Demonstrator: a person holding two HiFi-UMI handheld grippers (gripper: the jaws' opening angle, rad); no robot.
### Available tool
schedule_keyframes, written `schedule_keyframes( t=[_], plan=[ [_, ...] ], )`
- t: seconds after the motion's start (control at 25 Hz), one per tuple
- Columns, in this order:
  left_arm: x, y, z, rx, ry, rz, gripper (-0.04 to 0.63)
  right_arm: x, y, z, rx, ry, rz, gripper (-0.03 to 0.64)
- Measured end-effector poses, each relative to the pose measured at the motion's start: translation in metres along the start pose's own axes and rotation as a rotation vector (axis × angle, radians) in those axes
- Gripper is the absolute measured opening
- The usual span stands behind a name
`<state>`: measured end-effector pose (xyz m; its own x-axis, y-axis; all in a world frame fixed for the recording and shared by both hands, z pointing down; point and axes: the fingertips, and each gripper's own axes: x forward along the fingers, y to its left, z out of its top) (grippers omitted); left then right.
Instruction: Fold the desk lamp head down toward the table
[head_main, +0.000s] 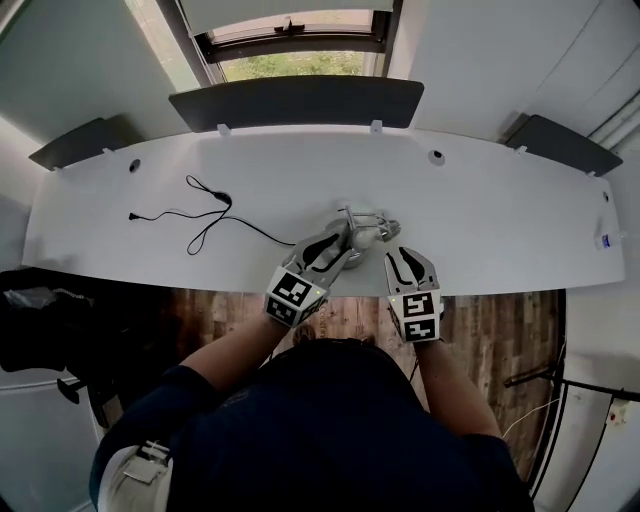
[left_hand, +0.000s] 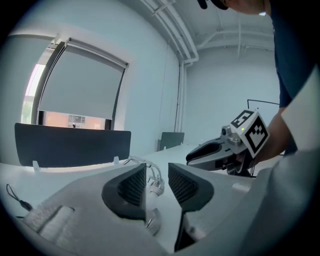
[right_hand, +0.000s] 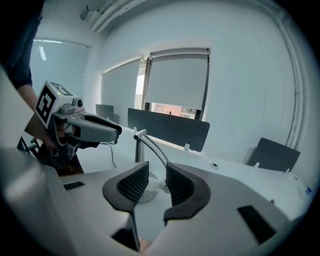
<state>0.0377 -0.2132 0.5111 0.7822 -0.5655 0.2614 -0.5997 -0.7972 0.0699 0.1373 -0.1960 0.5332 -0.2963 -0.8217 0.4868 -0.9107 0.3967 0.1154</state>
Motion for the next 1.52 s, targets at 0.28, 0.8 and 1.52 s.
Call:
schedule_keyframes(
  t=[0.28, 0.8, 1.52],
  plan=[
    [-0.039, -0.038, 0.06, -0.027, -0.088, -0.1, 0.136, -0.044, 0.022, 0.054, 0.099, -0.136, 0.059, 0.097],
    [-0.059, -0.077, 0.095, -0.037, -0.16, -0.207, 0.024, -0.077, 0.045, 0.081, 0.181, -0.27, 0.139, 0.024],
    [-0.068, -0.093, 0.086, -0.012, -0.166, -0.243, 0.006, -0.09, 0.06, 0.076, 0.204, -0.312, 0.189, 0.009]
  ],
)
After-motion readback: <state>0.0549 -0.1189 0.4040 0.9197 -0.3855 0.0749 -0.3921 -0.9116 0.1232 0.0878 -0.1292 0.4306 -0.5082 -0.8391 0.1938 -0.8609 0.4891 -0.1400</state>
